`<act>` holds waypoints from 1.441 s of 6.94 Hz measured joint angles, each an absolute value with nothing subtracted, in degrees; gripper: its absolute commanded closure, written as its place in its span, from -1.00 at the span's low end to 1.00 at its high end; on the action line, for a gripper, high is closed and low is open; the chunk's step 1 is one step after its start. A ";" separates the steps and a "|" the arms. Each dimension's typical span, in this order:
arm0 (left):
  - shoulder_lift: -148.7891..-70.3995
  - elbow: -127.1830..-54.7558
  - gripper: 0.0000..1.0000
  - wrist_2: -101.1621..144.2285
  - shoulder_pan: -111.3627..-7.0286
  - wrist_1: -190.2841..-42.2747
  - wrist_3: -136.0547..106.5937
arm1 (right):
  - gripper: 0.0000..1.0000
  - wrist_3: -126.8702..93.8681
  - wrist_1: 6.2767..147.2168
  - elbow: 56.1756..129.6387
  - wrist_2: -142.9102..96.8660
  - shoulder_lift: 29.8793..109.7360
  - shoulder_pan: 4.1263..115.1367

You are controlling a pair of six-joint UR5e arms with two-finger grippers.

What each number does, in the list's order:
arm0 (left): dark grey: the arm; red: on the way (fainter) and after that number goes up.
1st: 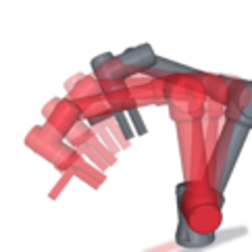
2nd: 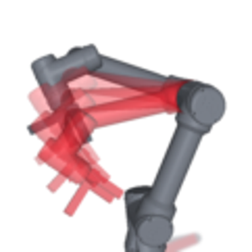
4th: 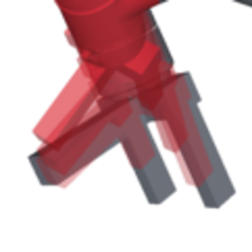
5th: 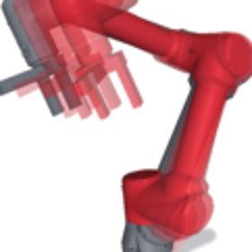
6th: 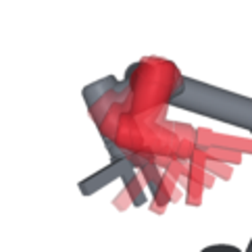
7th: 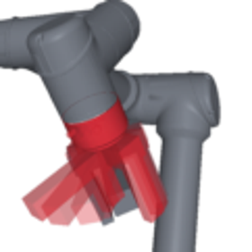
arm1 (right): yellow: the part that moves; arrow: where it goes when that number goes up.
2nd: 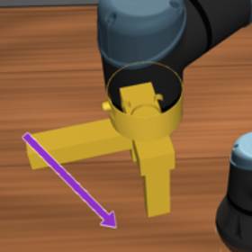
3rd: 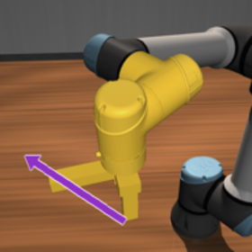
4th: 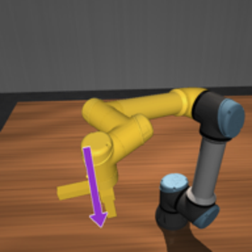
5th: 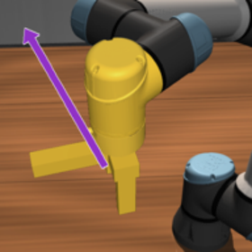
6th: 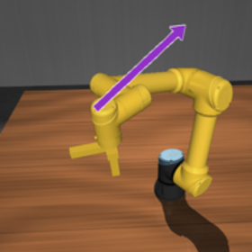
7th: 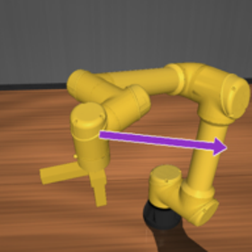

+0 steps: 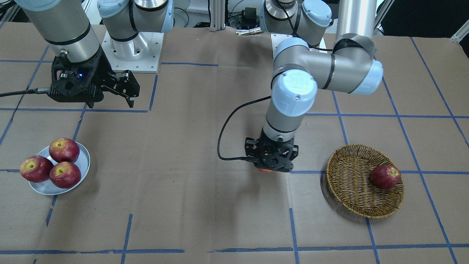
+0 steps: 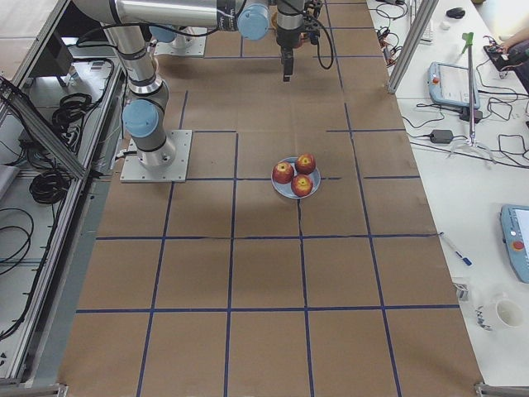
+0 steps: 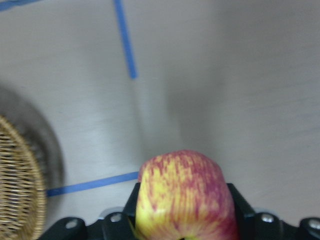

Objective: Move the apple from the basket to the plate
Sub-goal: 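Carry the apple toward the table center and release it there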

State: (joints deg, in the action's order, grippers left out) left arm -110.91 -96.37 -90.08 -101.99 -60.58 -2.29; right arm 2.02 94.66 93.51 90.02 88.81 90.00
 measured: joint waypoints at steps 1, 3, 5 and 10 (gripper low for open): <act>-114.04 -96.24 0.21 -90.01 -106.39 -56.88 -7.07 | -1.00 2.02 94.66 93.52 90.01 88.79 90.00; -119.33 -95.96 0.19 -89.94 -111.75 -51.37 -11.91 | -1.00 2.02 94.66 93.57 90.00 88.81 90.00; -121.35 -95.52 0.14 -89.82 -112.97 -49.96 -13.05 | -1.00 2.02 94.66 93.60 90.00 88.78 89.99; -121.92 -95.16 -0.97 -89.17 -113.38 -48.61 -14.14 | -1.00 2.02 94.66 93.60 90.00 88.77 90.00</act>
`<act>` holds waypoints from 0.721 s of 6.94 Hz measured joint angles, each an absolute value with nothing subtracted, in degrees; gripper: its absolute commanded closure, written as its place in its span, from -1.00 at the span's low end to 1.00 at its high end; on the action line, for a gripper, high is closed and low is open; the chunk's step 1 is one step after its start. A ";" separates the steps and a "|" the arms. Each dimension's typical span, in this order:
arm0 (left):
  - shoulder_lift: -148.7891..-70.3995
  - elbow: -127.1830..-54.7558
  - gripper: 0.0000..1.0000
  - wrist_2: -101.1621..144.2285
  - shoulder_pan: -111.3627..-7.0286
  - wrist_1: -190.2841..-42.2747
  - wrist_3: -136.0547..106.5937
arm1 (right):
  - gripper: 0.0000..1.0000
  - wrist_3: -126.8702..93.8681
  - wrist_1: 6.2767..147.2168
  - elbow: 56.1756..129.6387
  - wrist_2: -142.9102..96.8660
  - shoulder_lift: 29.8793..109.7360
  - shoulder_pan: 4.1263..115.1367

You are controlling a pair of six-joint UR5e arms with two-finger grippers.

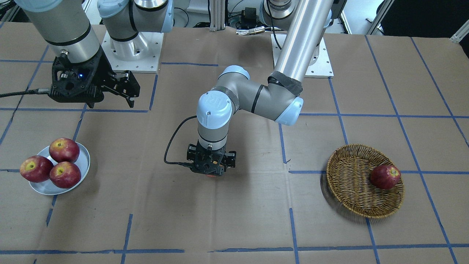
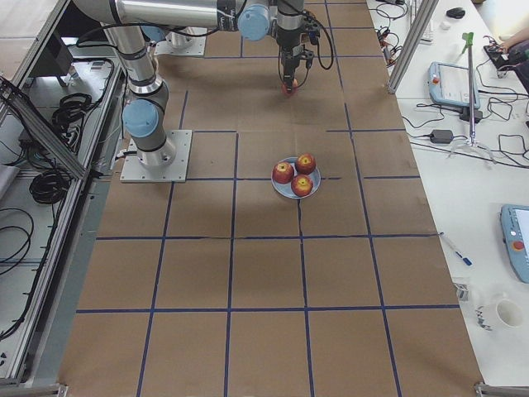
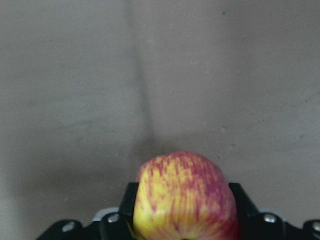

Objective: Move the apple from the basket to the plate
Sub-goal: 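Carry the apple toward the table center and release it there, then raise the left gripper back over the basket while the right gripper reaches toward the apple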

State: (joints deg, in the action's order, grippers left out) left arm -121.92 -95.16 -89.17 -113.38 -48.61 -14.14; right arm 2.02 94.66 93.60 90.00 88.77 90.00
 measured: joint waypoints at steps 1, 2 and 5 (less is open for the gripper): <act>-120.72 -94.83 -0.97 -89.03 -113.32 -49.05 -14.11 | -1.00 2.02 94.66 93.59 90.00 88.77 90.00; -118.51 -93.86 -0.97 -88.88 -112.96 -51.65 -13.82 | -1.00 2.02 94.66 93.55 90.00 88.79 90.00; -107.45 -88.68 -0.98 -88.89 -107.76 -70.65 -5.86 | -1.00 2.02 94.66 93.51 90.00 88.81 90.05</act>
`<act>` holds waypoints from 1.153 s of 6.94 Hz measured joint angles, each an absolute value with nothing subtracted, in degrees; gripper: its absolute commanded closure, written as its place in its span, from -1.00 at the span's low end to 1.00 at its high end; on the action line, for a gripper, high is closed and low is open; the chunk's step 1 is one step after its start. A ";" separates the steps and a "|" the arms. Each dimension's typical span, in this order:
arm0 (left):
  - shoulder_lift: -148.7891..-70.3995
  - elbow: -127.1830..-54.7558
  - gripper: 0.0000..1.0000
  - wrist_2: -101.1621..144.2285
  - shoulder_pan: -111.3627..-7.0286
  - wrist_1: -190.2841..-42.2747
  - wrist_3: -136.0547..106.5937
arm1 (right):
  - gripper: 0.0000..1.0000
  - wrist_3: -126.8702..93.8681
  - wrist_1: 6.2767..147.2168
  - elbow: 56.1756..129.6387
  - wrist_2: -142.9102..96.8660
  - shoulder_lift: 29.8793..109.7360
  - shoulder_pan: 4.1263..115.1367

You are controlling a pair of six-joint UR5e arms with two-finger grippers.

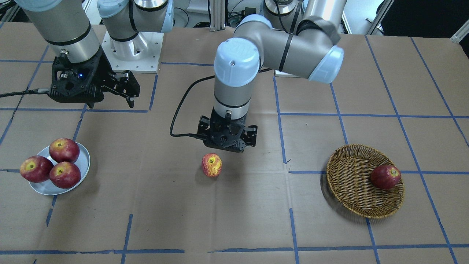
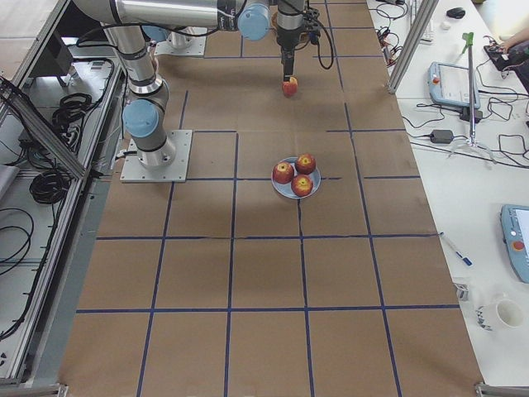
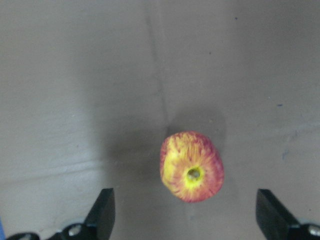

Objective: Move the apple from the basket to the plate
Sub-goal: 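Raise the left gripper back over the basket while the right gripper reaches toward the apple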

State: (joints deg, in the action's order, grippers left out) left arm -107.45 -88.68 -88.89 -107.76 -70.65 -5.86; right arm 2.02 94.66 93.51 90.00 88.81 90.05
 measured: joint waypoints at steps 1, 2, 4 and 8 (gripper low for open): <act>-103.30 -87.98 -0.98 -88.88 -104.41 -75.97 -1.07 | -1.00 2.02 94.66 93.51 90.00 88.81 90.07; -98.94 -87.62 -0.98 -88.87 -100.41 -81.53 3.45 | -1.00 1.96 94.76 93.57 90.02 88.81 90.15; -91.04 -87.49 -0.98 -88.90 -93.81 -92.15 9.07 | -1.00 0.27 95.57 93.47 89.98 88.10 91.14; -86.79 -89.53 -0.98 -89.38 -91.45 -96.15 10.20 | -1.00 -15.54 105.75 91.77 90.43 77.98 104.14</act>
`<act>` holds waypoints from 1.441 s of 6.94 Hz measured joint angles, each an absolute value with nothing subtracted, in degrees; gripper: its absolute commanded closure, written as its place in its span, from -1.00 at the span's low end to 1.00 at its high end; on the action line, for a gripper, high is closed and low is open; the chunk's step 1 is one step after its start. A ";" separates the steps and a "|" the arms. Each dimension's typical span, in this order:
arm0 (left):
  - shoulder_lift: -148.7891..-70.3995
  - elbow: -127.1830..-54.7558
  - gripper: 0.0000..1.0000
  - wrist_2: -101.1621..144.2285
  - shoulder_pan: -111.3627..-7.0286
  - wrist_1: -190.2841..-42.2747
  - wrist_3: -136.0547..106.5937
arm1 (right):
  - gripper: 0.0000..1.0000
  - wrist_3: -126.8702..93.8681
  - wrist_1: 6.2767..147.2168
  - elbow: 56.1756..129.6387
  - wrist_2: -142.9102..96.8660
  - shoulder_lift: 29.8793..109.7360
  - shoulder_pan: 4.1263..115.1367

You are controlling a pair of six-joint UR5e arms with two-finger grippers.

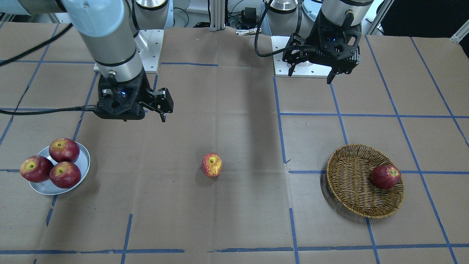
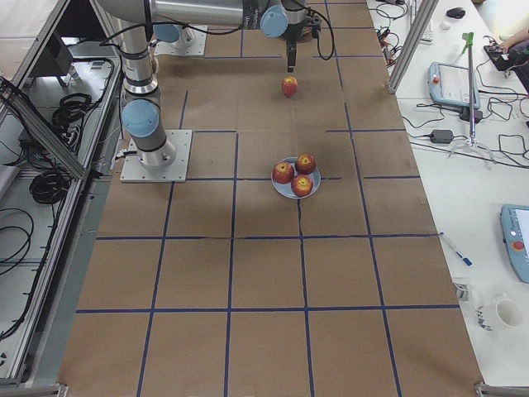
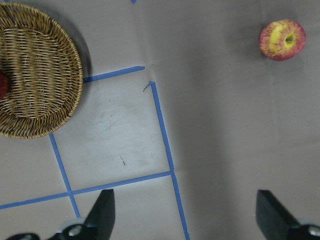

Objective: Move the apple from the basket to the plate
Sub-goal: 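Raise the left gripper back over the basket while the right gripper reaches toward the apple, then close the right gripper on the apple on the table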

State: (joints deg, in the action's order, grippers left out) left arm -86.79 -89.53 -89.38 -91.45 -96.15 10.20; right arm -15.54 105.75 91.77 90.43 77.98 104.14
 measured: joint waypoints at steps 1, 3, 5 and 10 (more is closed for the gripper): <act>-86.84 -89.66 -0.98 -89.47 -91.32 -96.08 10.25 | -1.00 -19.42 109.71 91.64 90.59 74.43 107.12; -87.04 -89.78 -0.98 -89.30 -91.18 -95.99 10.30 | -1.00 -25.12 117.09 91.74 90.94 67.65 111.20; -87.26 -89.82 -0.98 -89.20 -91.09 -95.98 10.36 | -1.00 -26.95 121.68 92.28 91.03 62.35 112.71; -87.83 -89.82 -0.98 -89.12 -91.05 -95.98 10.26 | -0.14 -26.60 127.01 92.84 91.23 56.10 112.84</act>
